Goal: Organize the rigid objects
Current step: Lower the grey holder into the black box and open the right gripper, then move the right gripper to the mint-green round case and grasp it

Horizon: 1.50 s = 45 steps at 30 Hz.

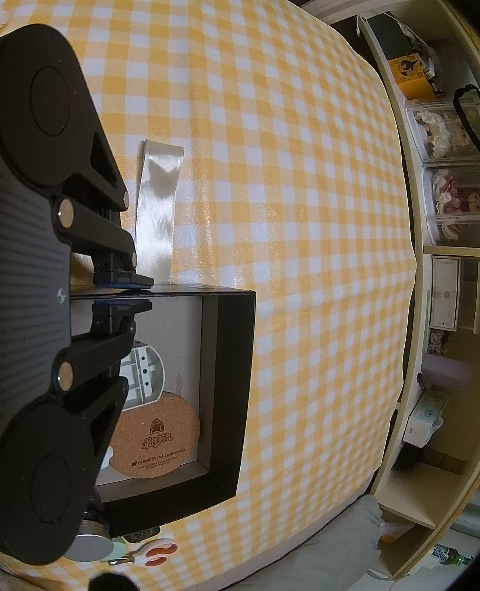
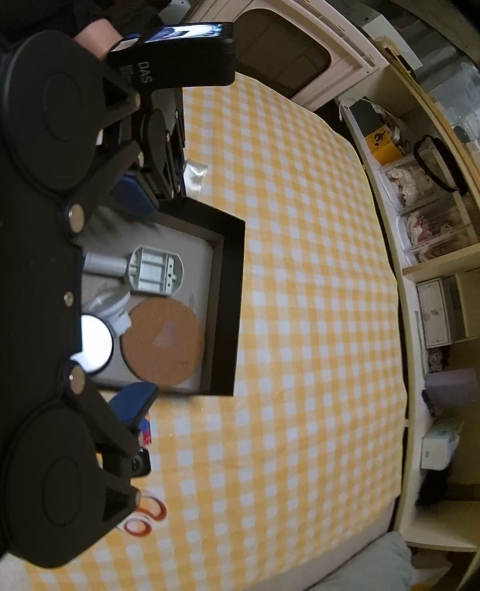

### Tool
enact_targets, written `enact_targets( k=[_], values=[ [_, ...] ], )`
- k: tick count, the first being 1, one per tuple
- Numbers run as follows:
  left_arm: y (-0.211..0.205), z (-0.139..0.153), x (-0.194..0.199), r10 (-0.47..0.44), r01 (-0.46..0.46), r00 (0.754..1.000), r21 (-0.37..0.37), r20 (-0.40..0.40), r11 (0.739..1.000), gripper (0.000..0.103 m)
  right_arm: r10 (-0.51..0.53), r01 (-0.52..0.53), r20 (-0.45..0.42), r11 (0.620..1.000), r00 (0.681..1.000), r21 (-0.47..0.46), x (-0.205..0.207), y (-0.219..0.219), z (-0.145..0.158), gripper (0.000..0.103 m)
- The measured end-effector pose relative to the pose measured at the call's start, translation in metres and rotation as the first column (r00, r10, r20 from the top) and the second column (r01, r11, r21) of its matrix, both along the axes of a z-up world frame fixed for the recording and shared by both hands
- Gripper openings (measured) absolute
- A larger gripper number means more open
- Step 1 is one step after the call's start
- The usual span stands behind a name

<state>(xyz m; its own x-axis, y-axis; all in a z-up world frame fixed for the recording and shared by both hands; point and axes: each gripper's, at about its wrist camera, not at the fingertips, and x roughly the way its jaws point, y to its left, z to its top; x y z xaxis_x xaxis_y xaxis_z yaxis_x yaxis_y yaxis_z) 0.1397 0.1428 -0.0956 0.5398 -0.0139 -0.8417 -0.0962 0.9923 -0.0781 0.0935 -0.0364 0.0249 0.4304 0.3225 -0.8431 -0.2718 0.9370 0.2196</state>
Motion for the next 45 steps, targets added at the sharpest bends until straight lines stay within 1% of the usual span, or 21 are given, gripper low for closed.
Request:
enact_targets(
  k=[3, 4, 8, 12, 17, 20, 23, 25, 28, 31, 34, 36, 40, 43, 44, 45],
  values=[
    [0.001, 0.000, 0.001, 0.000, 0.000, 1.000, 0.000, 0.000, 1.000, 0.005, 0.002, -0.001, 0.017, 1.000, 1.000, -0.010, -0.002, -0.008, 0.005, 0.101],
    [0.000, 0.000, 0.001, 0.000, 0.000, 1.000, 0.001, 0.000, 1.000, 0.005, 0.004, -0.004, 0.031, 1.000, 1.000, -0.014, -0.003, -0.011, 0.008, 0.103],
    [0.001, 0.000, 0.001, 0.000, 0.000, 1.000, 0.000, 0.000, 1.000, 0.005, -0.003, 0.005, 0.108, 1.000, 0.994, -0.017, -0.008, -0.026, 0.018, 0.103],
    [0.000, 0.000, 0.001, 0.000, 0.000, 1.000, 0.001, 0.000, 1.000, 0.005, -0.023, 0.025, 0.157, 1.000, 0.987, -0.014, -0.006, -0.049, 0.025, 0.103],
    [0.000, 0.000, 0.000, 0.000, 0.000, 1.000, 0.000, 0.000, 1.000, 0.005, -0.057, 0.071, 0.221, 0.996, 0.974, -0.059, -0.002, -0.080, 0.024, 0.103],
    [0.000, 0.000, 0.001, 0.000, 0.000, 1.000, 0.001, 0.000, 1.000, 0.005, -0.075, 0.101, 0.240, 0.990, 0.968, -0.098, 0.003, -0.099, 0.016, 0.103],
    [0.000, 0.000, 0.000, 0.000, 0.000, 1.000, 0.001, 0.000, 1.000, 0.005, -0.093, 0.137, 0.278, 0.980, 0.956, -0.145, 0.004, -0.115, 0.002, 0.103],
    [0.000, 0.000, 0.001, 0.000, 0.000, 1.000, 0.001, 0.000, 1.000, 0.005, -0.101, 0.149, 0.259, 0.974, 0.961, -0.173, 0.006, -0.125, -0.009, 0.103],
    [0.000, 0.000, 0.001, 0.001, -0.001, 1.000, 0.000, 0.000, 1.000, 0.005, -0.107, 0.146, 0.206, 0.971, 0.973, -0.189, 0.006, -0.141, -0.030, 0.103],
    [-0.001, 0.000, 0.000, 0.000, 0.000, 1.000, 0.002, 0.000, 1.000, 0.005, -0.079, 0.112, 0.172, 0.975, 0.982, -0.193, 0.001, -0.150, -0.049, 0.103],
    [0.001, 0.000, 0.001, -0.001, 0.001, 1.000, 0.002, 0.001, 1.000, 0.005, 0.006, 0.040, 0.197, 0.972, 0.980, -0.230, -0.009, -0.149, -0.059, 0.103],
    [0.001, 0.000, 0.001, -0.001, 0.001, 1.000, 0.003, 0.001, 1.000, 0.005, 0.086, -0.034, 0.200, 0.967, 0.976, -0.251, -0.011, -0.146, -0.064, 0.103],
    [0.001, -0.001, 0.001, -0.002, 0.002, 1.000, 0.006, 0.000, 1.000, 0.005, 0.191, -0.150, 0.178, 0.965, 0.965, -0.216, -0.010, -0.143, -0.072, 0.103],
    [0.003, 0.000, 0.001, -0.002, 0.002, 1.000, 0.004, 0.001, 1.000, 0.005, 0.255, -0.220, 0.152, 0.952, 0.955, -0.213, -0.011, -0.141, -0.076, 0.103],
    [0.002, 0.000, 0.000, -0.002, 0.002, 1.000, 0.004, 0.000, 1.000, 0.005, 0.273, -0.239, 0.137, 0.946, 0.952, -0.220, -0.011, -0.139, -0.077, 0.101],
    [0.002, 0.000, 0.001, -0.002, 0.002, 1.000, 0.004, 0.000, 1.000, 0.005, 0.293, -0.260, 0.119, 0.938, 0.949, -0.230, -0.011, -0.136, -0.080, 0.097]
  ],
)
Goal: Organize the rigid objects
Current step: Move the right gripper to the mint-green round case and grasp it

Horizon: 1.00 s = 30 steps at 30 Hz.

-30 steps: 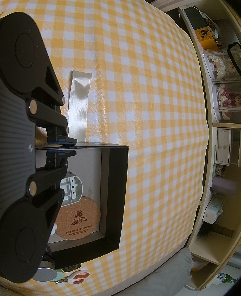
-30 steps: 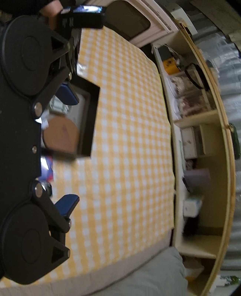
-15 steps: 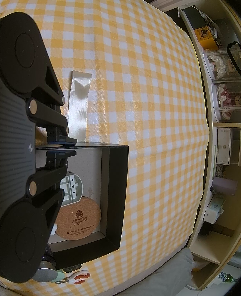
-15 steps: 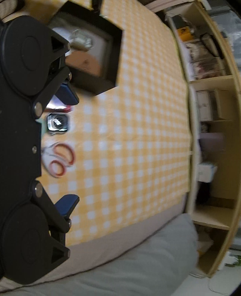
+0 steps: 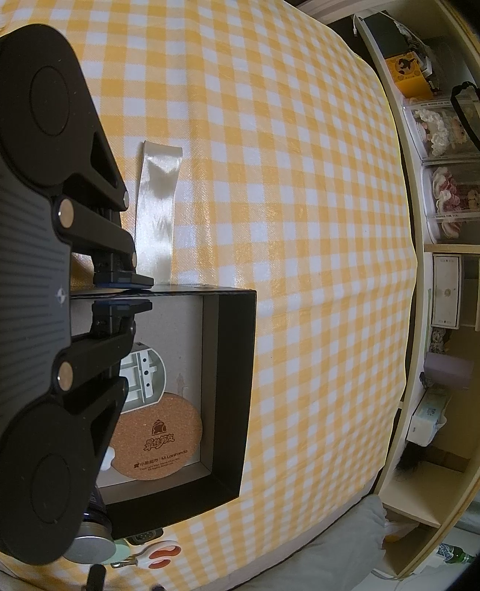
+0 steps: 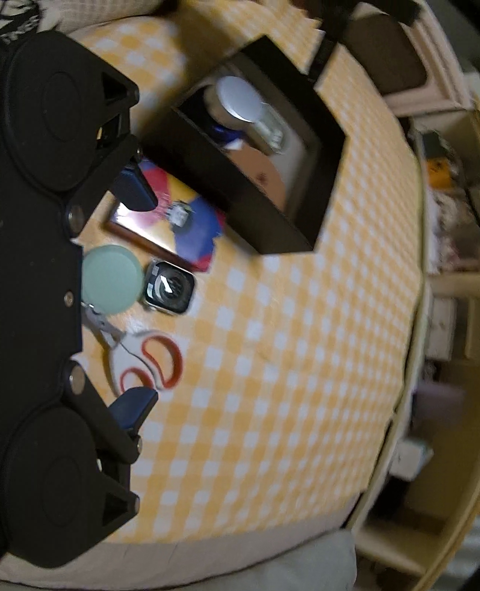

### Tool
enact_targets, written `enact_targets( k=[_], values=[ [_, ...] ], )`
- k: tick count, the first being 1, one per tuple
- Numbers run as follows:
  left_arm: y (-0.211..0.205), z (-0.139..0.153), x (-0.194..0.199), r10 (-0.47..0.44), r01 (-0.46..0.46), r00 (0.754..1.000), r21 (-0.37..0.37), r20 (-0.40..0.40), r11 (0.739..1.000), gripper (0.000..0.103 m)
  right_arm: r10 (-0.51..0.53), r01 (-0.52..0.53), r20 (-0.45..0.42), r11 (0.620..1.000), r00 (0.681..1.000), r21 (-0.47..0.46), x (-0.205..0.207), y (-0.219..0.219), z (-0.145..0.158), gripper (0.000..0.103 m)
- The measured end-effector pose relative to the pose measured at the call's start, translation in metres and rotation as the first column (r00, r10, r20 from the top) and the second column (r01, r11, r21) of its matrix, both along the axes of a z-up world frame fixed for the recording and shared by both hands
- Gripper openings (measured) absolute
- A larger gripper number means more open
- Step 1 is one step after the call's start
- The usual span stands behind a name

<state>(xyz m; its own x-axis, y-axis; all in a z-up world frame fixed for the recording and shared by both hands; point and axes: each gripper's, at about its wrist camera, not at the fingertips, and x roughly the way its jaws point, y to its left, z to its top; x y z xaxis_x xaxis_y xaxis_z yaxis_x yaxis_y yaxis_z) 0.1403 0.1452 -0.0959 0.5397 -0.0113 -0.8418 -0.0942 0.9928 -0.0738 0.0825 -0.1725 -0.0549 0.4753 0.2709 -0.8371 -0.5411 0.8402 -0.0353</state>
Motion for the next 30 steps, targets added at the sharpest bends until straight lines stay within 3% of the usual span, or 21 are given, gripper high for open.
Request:
enact_targets(
  k=[2, 8, 11, 14, 18, 25, 30],
  values=[
    [-0.001, 0.000, 0.000, 0.000, 0.000, 1.000, 0.000, 0.000, 1.000, 0.005, 0.048, -0.049, -0.032, 0.999, 0.998, -0.006, 0.000, 0.005, -0.005, 0.076],
    [-0.001, 0.000, 0.000, 0.000, 0.000, 1.000, 0.000, 0.000, 1.000, 0.005, 0.130, -0.133, -0.094, 0.991, 0.987, -0.022, 0.001, 0.014, -0.018, 0.057],
    [-0.001, 0.000, 0.000, -0.001, 0.001, 1.000, 0.000, 0.000, 1.000, 0.005, 0.134, -0.135, -0.107, 0.991, 0.985, 0.000, 0.005, 0.011, -0.020, 0.058],
    [-0.001, 0.000, 0.000, -0.001, 0.001, 1.000, 0.001, 0.000, 1.000, 0.005, 0.123, -0.122, -0.114, 0.992, 0.986, 0.016, 0.009, 0.005, -0.024, 0.066],
    [-0.002, 0.000, 0.000, -0.001, 0.001, 1.000, 0.002, 0.000, 1.000, 0.005, 0.150, -0.139, -0.172, 0.988, 0.974, 0.071, 0.011, -0.002, -0.025, 0.066],
    [-0.001, 0.000, 0.000, -0.001, 0.001, 1.000, 0.002, 0.000, 1.000, 0.005, 0.256, -0.247, -0.233, 0.967, 0.938, 0.069, -0.002, 0.003, -0.022, 0.059],
    [-0.002, 0.001, 0.000, 0.000, 0.000, 1.000, 0.002, 0.000, 1.000, 0.005, 0.223, -0.222, -0.214, 0.975, 0.951, 0.032, 0.005, 0.003, -0.025, 0.058]
  ],
)
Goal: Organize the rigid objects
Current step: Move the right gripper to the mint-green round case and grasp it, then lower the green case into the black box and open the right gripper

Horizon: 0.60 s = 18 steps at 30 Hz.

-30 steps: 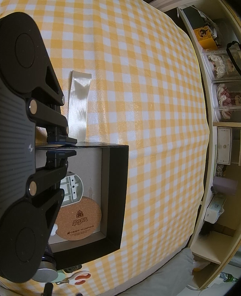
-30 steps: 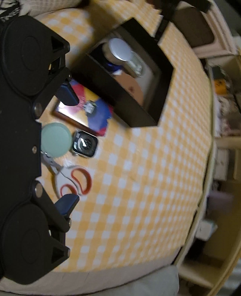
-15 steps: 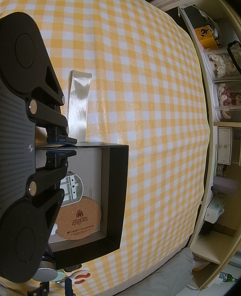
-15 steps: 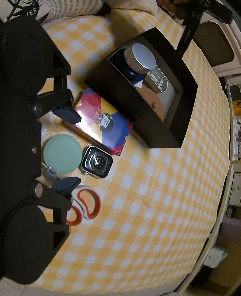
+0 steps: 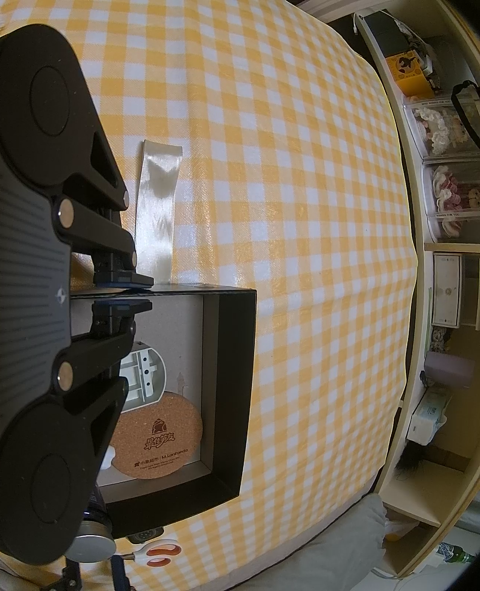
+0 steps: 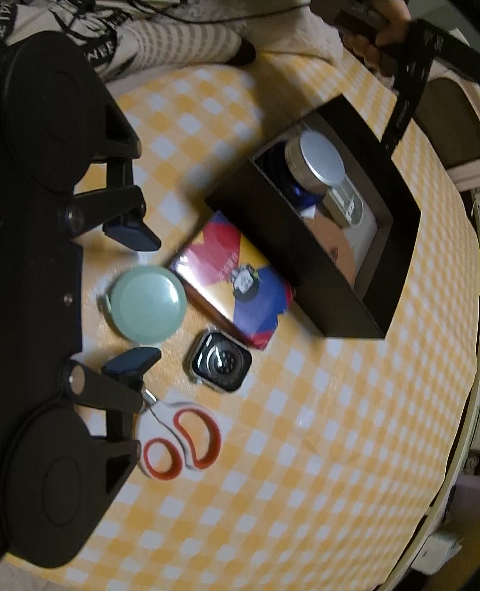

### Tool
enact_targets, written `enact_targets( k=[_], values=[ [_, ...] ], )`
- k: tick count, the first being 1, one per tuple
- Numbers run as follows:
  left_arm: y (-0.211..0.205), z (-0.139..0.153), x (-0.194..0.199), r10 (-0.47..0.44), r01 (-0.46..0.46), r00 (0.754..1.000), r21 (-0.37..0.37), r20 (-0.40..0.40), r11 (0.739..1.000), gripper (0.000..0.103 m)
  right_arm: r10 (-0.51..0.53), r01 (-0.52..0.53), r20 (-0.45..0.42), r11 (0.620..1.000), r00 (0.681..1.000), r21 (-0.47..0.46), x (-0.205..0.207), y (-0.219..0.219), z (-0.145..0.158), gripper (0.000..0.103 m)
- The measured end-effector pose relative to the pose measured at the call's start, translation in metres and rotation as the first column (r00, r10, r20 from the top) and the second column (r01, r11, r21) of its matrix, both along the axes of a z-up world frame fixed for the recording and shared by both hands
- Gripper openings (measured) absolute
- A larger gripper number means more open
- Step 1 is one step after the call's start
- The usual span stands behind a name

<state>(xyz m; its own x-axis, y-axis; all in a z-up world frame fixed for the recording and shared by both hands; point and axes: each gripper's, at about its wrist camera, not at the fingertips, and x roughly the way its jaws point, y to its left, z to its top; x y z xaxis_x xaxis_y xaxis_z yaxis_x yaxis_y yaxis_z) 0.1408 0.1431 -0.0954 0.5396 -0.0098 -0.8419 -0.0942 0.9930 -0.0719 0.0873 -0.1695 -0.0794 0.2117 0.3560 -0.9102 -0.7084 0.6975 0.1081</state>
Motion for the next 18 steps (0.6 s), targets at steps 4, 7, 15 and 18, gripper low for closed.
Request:
enact_targets(
  k=[4, 7, 15, 18],
  values=[
    [0.001, 0.000, 0.000, 0.000, 0.000, 1.000, 0.001, 0.000, 1.000, 0.005, -0.019, 0.019, -0.010, 1.000, 1.000, -0.022, 0.005, 0.000, -0.006, 0.057],
    [0.000, 0.000, 0.000, 0.000, 0.000, 1.000, 0.000, 0.000, 1.000, 0.005, -0.006, 0.006, -0.018, 0.999, 1.000, -0.033, 0.004, 0.004, -0.008, 0.051],
    [0.000, 0.000, 0.000, 0.000, 0.000, 1.000, -0.001, 0.000, 1.000, 0.005, -0.015, 0.015, 0.033, 1.000, 0.999, -0.001, 0.002, 0.005, 0.013, 0.051],
    [0.001, 0.000, 0.000, -0.001, 0.001, 1.000, 0.001, 0.000, 1.000, 0.005, -0.066, 0.063, 0.084, 0.997, 0.994, 0.037, 0.004, 0.003, 0.030, 0.051]
  ],
)
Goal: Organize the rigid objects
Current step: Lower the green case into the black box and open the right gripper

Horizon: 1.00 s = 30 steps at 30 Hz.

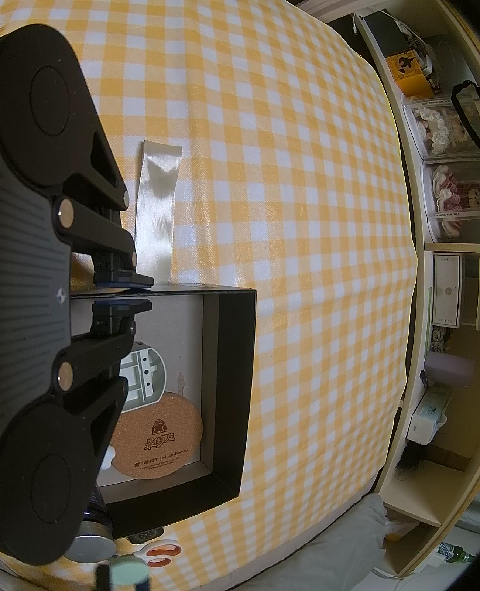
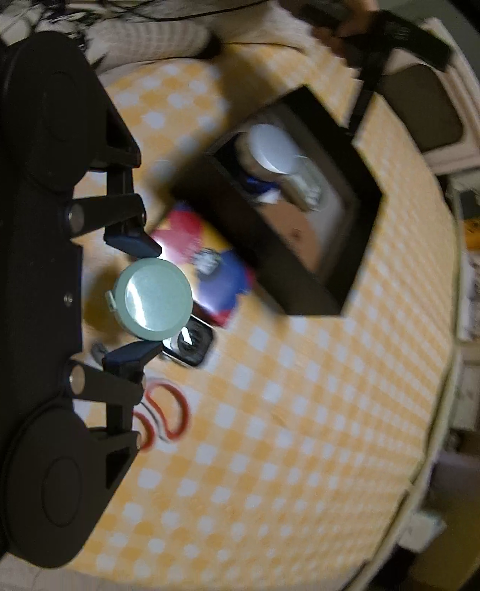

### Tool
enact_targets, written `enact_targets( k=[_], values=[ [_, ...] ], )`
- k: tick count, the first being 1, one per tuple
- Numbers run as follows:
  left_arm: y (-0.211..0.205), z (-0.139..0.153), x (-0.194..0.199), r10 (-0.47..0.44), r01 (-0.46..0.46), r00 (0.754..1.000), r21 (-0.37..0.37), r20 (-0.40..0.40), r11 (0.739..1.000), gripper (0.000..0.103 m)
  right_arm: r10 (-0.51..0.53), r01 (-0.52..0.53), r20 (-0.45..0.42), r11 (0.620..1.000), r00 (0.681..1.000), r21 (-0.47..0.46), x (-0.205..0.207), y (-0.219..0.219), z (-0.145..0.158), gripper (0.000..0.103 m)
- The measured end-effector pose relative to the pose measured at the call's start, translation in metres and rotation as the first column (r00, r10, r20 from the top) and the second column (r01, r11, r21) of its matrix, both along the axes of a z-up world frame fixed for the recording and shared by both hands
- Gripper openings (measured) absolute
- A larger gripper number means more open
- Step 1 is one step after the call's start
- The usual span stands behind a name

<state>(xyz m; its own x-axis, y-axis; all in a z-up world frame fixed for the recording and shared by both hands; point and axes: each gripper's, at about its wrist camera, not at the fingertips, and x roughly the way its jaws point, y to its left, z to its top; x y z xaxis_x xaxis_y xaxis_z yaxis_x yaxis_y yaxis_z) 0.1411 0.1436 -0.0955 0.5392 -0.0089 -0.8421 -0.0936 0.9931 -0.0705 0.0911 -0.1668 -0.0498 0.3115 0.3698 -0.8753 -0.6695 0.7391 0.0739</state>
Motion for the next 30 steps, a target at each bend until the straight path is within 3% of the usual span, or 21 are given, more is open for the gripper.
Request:
enact_targets(
  k=[7, 16, 24, 30],
  values=[
    [-0.001, 0.000, 0.000, 0.000, 0.000, 1.000, 0.000, 0.000, 1.000, 0.005, -0.095, 0.084, 0.105, 0.991, 0.990, 0.105, -0.003, 0.014, 0.038, 0.051],
    [-0.001, 0.000, 0.000, -0.002, 0.002, 1.000, 0.004, 0.001, 1.000, 0.005, -0.105, 0.063, 0.150, 0.965, 0.983, 0.256, -0.007, 0.078, 0.068, 0.051],
    [0.000, -0.001, 0.000, -0.003, 0.003, 1.000, 0.006, 0.001, 1.000, 0.005, -0.109, 0.096, 0.036, 0.958, 0.993, 0.269, -0.011, 0.130, 0.043, 0.051],
    [0.000, 0.000, 0.001, 0.000, 0.000, 1.000, 0.002, 0.000, 1.000, 0.004, -0.085, 0.079, 0.010, 0.962, 0.996, 0.260, -0.018, 0.158, 0.027, 0.051]
  ],
)
